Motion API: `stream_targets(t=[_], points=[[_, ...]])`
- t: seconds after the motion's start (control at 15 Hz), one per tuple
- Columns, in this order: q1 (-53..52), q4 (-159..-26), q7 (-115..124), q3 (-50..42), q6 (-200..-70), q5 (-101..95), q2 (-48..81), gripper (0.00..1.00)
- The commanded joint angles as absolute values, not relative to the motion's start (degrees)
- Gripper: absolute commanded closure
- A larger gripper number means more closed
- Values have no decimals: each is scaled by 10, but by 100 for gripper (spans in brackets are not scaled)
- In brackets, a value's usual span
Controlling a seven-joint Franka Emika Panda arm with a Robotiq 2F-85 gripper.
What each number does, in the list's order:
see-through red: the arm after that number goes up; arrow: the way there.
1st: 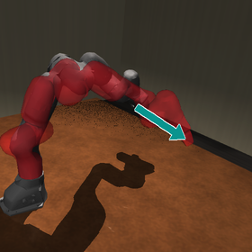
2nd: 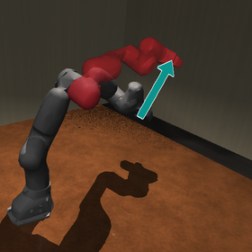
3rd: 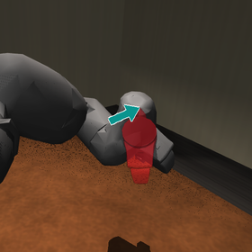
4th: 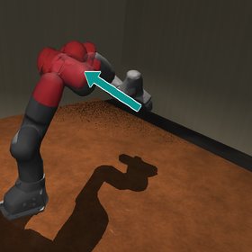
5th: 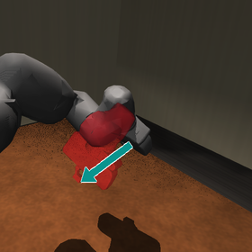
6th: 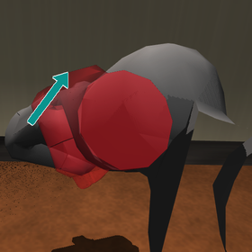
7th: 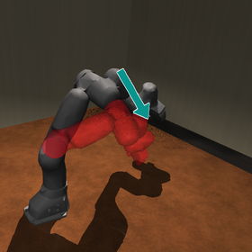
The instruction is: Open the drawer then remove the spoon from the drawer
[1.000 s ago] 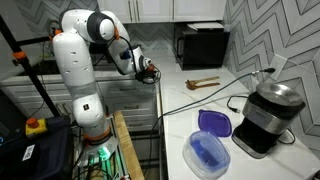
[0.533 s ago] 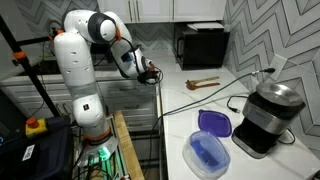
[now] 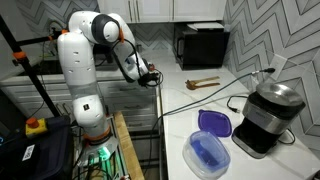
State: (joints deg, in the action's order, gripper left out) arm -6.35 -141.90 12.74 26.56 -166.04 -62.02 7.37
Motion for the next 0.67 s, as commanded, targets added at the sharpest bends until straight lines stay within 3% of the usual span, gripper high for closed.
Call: stream_targets(t=[0.0,0.6], points=[[-76,-1397,216,248,-1666,-725,102,0],[-73,-1356,394,238,-1655,-929,152,0]])
